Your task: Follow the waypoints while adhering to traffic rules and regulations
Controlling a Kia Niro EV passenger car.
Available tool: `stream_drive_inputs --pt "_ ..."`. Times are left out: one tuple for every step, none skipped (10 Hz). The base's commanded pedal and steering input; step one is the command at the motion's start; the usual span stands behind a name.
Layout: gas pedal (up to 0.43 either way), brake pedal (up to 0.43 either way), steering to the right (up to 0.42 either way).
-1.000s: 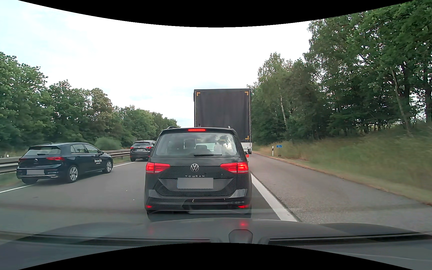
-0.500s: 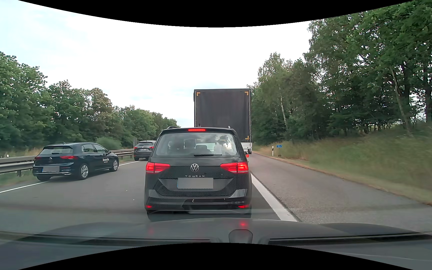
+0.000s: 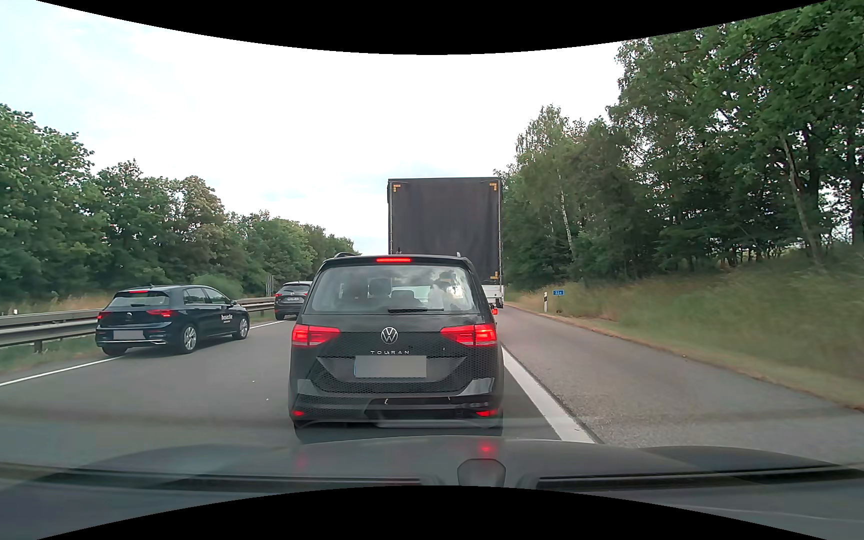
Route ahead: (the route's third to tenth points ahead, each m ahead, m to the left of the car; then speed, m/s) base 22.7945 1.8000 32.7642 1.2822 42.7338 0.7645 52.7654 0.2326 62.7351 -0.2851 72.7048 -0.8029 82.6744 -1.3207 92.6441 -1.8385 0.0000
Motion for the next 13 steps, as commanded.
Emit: stream_drive_inputs --pt "0.000 0.244 0.000" --pt "0.000 0.244 0.000" --pt "0.000 0.244 0.000" --pt "0.000 0.244 0.000" --pt "0.000 0.244 0.000" --pt "0.000 0.244 0.000" --pt "0.000 0.244 0.000" --pt "0.000 0.244 0.000" --pt "0.000 0.244 0.000" --pt "0.000 0.244 0.000" --pt "0.000 0.244 0.000" --pt "0.000 0.244 0.000" --pt "0.000 0.244 0.000"
